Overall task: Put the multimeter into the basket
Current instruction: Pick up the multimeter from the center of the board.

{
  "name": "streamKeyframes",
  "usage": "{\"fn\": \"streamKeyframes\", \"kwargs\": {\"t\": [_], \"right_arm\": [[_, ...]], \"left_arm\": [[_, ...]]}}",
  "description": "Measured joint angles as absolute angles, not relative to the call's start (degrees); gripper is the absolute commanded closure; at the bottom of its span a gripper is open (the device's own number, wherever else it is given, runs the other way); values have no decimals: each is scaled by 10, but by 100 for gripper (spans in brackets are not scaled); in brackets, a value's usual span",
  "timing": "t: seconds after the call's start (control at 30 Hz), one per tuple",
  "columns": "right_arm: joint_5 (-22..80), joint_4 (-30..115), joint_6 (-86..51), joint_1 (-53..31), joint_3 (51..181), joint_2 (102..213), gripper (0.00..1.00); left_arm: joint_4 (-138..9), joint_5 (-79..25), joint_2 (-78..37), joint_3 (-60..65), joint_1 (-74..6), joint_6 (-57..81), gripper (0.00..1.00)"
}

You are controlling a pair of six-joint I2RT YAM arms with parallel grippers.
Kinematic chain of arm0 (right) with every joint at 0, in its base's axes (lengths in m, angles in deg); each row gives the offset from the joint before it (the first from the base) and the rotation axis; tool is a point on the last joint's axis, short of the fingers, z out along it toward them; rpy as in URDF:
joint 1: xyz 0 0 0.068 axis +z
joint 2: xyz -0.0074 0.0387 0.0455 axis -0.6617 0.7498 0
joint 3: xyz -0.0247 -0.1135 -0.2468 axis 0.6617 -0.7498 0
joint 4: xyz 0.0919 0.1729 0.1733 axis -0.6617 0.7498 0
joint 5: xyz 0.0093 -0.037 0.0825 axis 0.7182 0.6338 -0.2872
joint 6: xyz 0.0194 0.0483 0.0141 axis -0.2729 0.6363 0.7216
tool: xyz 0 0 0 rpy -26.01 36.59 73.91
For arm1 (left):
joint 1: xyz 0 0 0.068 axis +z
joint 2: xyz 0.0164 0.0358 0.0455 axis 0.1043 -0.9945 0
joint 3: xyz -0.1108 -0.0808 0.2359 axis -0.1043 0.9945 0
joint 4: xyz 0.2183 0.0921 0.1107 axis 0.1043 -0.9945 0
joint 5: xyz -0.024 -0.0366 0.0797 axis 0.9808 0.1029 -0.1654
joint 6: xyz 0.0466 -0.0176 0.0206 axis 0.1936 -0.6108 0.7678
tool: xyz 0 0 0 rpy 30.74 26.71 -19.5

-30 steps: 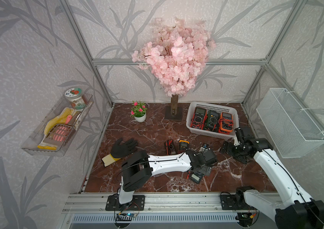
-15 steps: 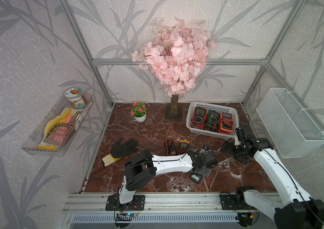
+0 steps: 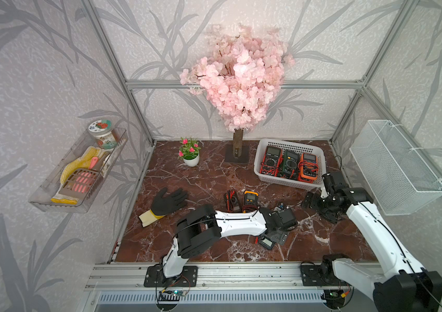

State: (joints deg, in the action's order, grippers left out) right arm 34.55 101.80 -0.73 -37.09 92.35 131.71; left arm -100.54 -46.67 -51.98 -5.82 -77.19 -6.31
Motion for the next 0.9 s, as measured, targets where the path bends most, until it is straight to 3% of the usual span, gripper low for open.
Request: {"fn": "streamKeyframes", "kwargs": {"t": [0.27, 0.4, 0.9], "right_arm": [[345, 1018, -4, -372, 923, 1324, 3], [345, 1018, 0, -373, 923, 1324, 3], [344, 1001, 22, -380, 942, 1341, 3]], "left_arm": [[-997, -453, -520, -58, -771, -56, 35], [-997, -447, -520, -58, -764, -50, 45], [-1028, -441, -479, -114, -698, -16, 50]]}}
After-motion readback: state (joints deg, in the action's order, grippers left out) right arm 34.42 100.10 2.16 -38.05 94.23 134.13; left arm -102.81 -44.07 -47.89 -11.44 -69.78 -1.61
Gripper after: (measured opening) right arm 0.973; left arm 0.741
